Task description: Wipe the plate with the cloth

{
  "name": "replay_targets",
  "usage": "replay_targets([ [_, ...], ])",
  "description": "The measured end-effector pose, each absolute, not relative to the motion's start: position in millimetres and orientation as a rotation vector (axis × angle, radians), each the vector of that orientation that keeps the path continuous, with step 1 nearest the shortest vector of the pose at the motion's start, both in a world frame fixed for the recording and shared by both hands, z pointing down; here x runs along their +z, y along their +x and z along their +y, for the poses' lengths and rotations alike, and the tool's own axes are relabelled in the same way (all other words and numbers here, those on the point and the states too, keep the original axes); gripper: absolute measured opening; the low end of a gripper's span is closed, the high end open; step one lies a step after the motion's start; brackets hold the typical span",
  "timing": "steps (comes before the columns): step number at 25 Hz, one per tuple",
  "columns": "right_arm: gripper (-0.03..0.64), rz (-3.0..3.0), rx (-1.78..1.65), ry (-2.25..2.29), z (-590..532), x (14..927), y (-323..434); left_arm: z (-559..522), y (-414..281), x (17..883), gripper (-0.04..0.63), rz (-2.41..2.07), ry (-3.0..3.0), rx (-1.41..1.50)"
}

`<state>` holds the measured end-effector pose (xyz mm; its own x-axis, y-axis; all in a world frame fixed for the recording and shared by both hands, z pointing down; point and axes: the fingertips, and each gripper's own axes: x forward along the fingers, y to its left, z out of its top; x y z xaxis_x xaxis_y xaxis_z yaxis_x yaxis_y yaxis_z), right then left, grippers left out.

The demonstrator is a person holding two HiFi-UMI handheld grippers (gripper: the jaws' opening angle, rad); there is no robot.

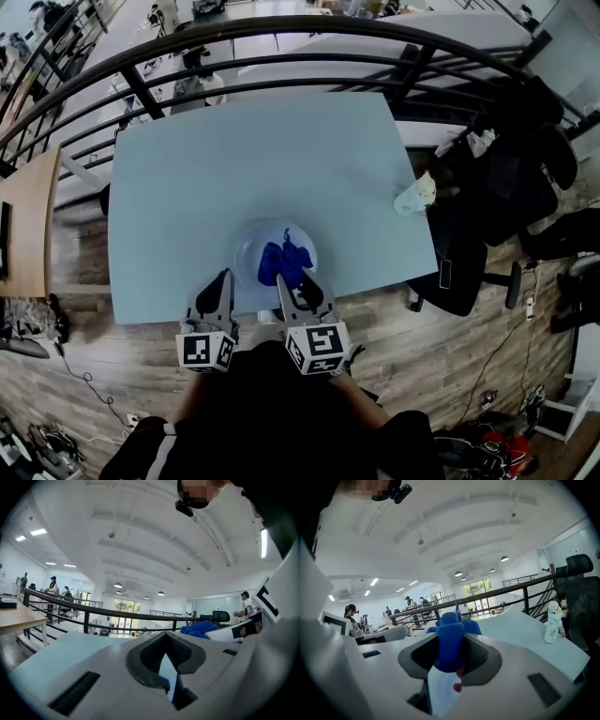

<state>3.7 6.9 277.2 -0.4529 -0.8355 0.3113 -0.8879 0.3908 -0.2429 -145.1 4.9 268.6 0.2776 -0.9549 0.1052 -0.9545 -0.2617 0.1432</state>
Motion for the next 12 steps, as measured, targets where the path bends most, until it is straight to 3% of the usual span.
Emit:
replay_targets([
  [12, 0.118, -2.430, 0.573, 1.623, 6.1, 294.5, -0.3, -4.0, -144.9, 291.2, 0.002, -1.677, 2.402, 0.035],
])
